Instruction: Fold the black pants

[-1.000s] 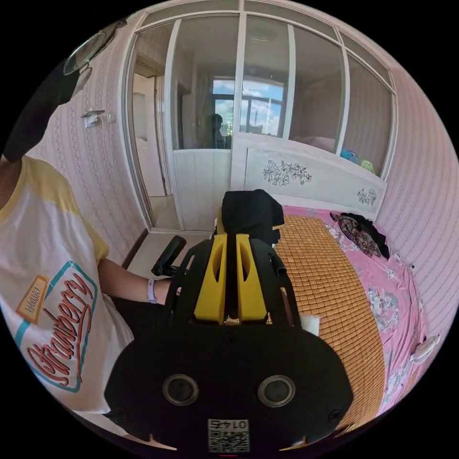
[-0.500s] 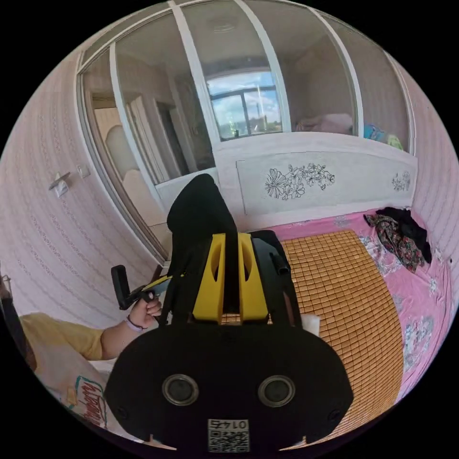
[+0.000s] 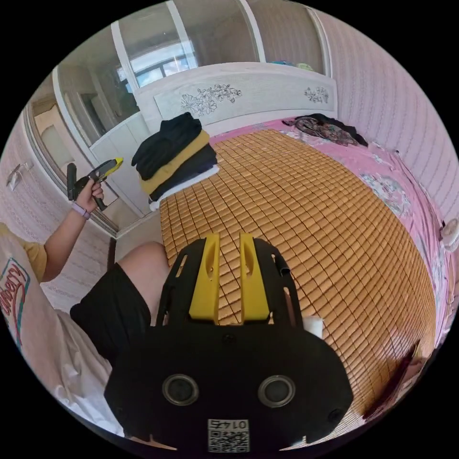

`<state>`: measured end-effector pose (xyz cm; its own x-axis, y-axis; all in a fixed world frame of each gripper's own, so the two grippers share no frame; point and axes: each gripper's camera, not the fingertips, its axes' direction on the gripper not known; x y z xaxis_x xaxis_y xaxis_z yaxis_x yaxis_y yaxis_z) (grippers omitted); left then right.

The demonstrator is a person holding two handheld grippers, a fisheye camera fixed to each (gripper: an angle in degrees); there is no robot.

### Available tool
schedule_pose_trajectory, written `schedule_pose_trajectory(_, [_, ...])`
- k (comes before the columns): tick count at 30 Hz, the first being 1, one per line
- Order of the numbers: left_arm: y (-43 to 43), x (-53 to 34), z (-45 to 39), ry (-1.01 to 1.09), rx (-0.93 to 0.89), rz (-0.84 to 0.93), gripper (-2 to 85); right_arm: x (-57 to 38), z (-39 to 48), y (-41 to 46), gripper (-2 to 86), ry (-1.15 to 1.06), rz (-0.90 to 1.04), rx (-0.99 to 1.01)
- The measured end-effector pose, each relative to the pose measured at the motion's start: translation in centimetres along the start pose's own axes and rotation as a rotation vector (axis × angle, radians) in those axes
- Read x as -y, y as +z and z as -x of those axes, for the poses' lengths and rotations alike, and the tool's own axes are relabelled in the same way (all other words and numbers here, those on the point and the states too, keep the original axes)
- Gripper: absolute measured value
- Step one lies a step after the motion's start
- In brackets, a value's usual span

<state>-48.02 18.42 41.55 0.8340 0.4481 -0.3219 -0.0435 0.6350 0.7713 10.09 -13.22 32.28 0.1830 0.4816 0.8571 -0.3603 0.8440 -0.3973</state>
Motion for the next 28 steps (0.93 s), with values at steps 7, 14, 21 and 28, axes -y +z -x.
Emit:
schedule_pose_trajectory(7, [3.7, -12.6, -23.2, 0.421, -0.375, 0.335, 6.3, -25.5, -6.4, -16.7, 7.1, 0.661, -0.080, -0.401])
schedule_pose_trajectory(14, [7.5, -24.2, -53.8, 0.918, -0.887, 0.482, 8.0, -43.2, -5.7, -27.9, 7.6, 1.090, -0.275, -0.634])
schedule_pose_trajectory(21, [9.2, -40.1, -82.2, 1.244, -1.141, 0.628, 10.0, -50.4, -10.7, -33.7, 8.2, 1.158, -0.335, -0.690])
schedule_pose_trajectory(28, [10.2, -57.7, -102.9, 1.470, -1.299, 0.712, 10.9, -51.3, -20.3, -38.9, 9.5, 1.065, -0.307, -0.808])
